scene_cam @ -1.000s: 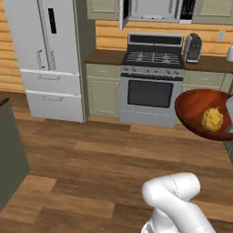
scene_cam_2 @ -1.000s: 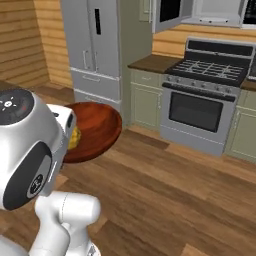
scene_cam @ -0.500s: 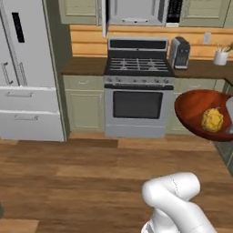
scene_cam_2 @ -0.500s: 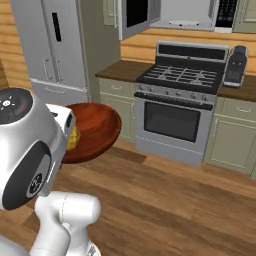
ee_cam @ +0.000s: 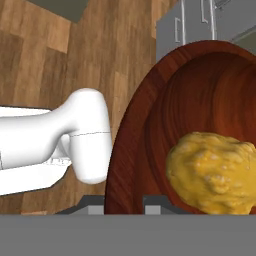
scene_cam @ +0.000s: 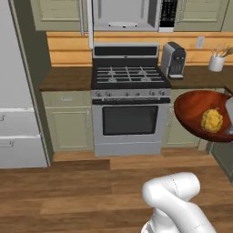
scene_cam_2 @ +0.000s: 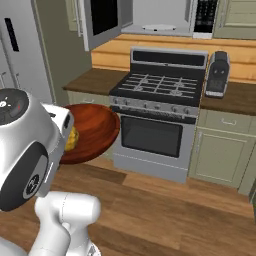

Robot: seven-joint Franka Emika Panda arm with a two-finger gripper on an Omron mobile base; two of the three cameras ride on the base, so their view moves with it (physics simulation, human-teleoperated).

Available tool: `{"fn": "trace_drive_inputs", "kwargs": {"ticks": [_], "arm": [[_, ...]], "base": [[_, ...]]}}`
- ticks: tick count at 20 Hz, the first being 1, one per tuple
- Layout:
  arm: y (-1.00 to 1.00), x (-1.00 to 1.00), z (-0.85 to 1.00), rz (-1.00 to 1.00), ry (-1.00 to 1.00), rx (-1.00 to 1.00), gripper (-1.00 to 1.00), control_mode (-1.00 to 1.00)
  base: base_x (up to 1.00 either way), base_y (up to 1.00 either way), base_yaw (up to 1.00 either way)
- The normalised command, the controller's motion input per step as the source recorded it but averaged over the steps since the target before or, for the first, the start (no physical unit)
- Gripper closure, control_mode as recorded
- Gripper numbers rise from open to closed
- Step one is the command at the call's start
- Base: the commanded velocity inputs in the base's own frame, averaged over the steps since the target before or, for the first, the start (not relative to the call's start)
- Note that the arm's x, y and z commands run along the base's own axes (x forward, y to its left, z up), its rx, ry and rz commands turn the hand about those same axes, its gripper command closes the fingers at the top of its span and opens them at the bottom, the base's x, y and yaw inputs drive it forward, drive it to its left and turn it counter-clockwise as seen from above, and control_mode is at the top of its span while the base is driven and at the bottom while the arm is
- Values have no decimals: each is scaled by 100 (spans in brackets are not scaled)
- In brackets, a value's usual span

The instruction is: Pick the squash from the sink and place it in the bowl. Then pick the bowl and place it in the microwave. Then close the microwave door and press the start button.

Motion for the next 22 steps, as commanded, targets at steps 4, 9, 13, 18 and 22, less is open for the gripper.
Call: {"fn": "trace_drive_inputs", "kwargs": {"ticks": [4, 9, 13, 18, 22], "arm": [[0, 0, 0, 0, 0, 0, 100, 100], [0, 0, 0, 0, 0, 0, 100, 100], [0, 0, 0, 0, 0, 0, 100, 100], [0, 0, 0, 0, 0, 0, 100, 100], [0, 0, 0, 0, 0, 0, 100, 100]], "base": [[100, 0, -3], [100, 34, 0], [100, 26, 0], [100, -4, 1], [88, -13, 9]]}}
